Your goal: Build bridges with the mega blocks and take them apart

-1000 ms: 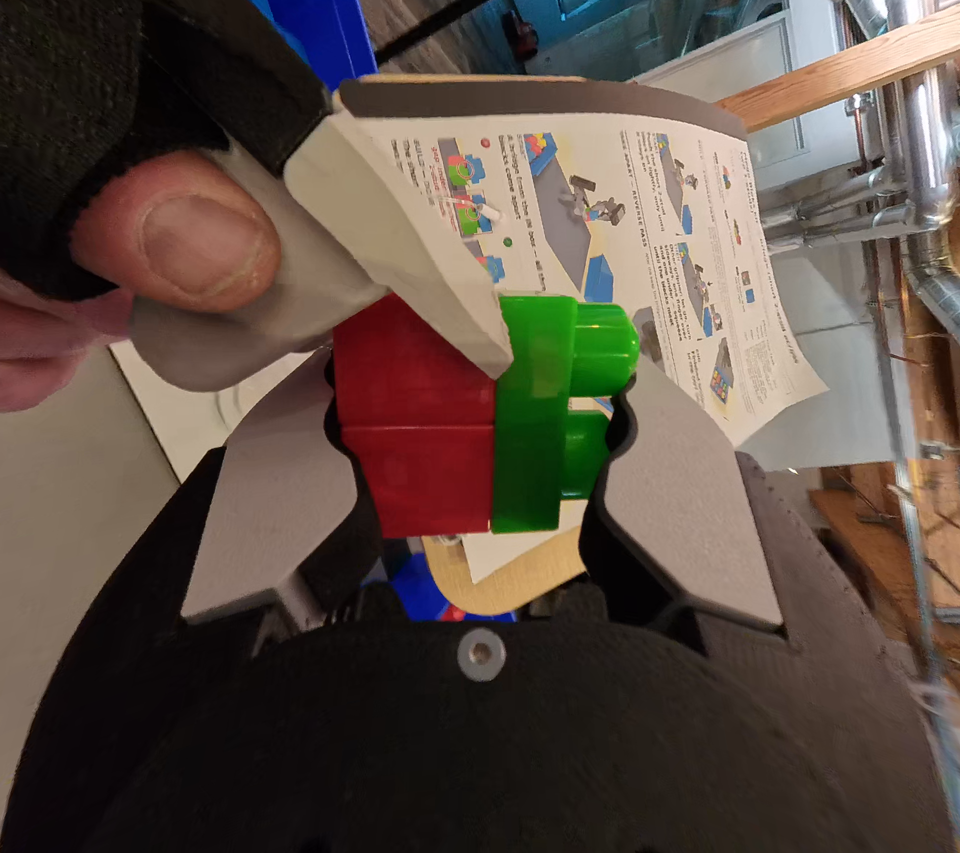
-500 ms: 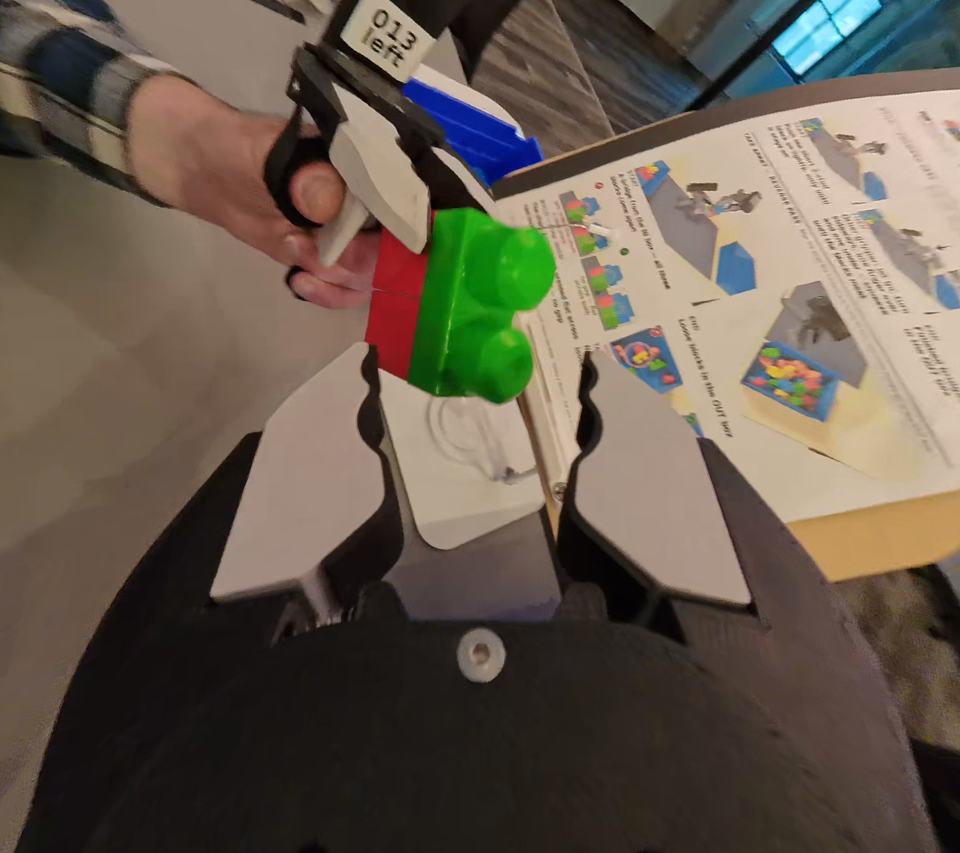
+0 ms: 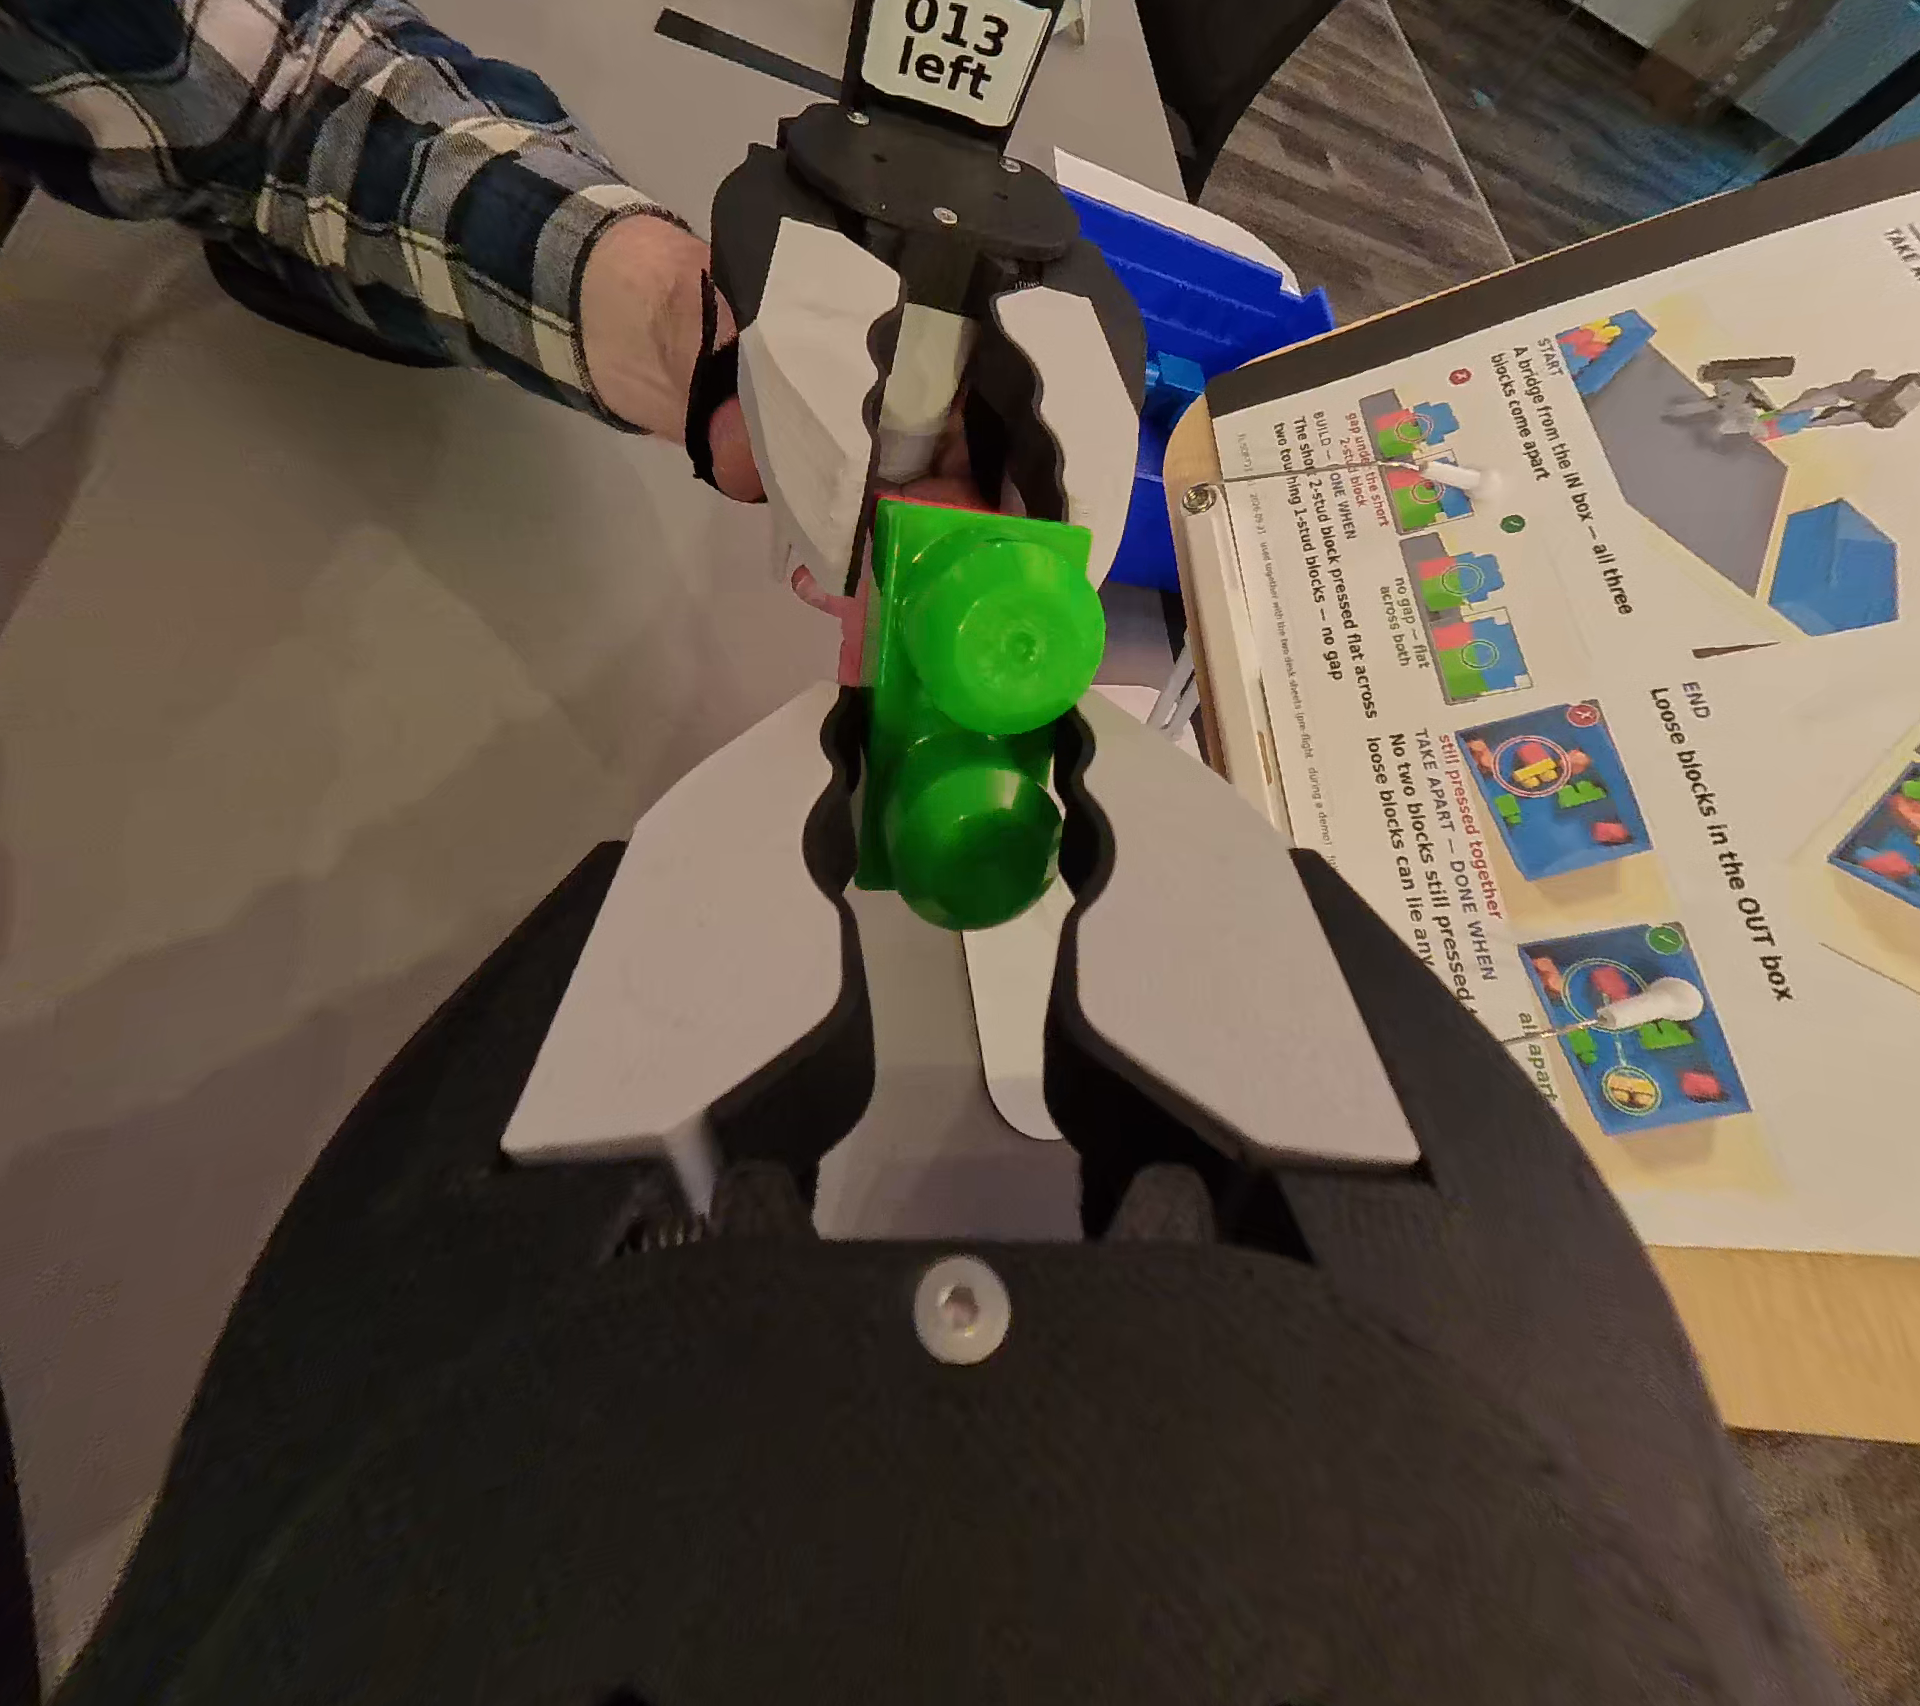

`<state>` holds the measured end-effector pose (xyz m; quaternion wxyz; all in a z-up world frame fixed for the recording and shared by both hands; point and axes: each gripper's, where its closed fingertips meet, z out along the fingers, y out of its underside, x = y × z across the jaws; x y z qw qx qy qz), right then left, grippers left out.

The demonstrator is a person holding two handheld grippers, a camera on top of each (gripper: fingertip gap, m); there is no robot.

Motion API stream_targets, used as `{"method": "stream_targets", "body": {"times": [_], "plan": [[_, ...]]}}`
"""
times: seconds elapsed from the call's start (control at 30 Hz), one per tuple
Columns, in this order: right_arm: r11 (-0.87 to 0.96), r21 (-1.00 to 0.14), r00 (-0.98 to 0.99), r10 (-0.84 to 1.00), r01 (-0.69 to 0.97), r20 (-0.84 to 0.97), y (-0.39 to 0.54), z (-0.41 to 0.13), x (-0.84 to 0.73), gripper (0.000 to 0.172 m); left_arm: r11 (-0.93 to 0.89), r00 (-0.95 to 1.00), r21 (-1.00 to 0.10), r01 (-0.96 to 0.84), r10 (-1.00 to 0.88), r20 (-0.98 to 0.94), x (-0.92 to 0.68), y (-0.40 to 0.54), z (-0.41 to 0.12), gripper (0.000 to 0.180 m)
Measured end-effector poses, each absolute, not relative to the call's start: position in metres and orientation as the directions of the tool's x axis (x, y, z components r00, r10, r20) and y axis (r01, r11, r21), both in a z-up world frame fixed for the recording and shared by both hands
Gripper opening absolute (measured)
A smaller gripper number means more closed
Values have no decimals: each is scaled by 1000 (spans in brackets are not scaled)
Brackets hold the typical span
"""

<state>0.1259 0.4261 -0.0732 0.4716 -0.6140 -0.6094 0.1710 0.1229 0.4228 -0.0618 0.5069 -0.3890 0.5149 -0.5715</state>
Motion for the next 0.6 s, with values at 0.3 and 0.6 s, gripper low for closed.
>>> {"method": "stream_targets", "body": {"times": [0.3, 0.6], "plan": [[169, -788, 386, 799, 591, 461, 450, -14, 201, 37, 111, -103, -967, 231, -985, -137, 101, 430, -30, 29], [-182, -400, 394, 736, 899, 551, 511, -44, 385, 37, 172, -86, -963, 209, -977, -193, 92, 427, -20, 15]]}}
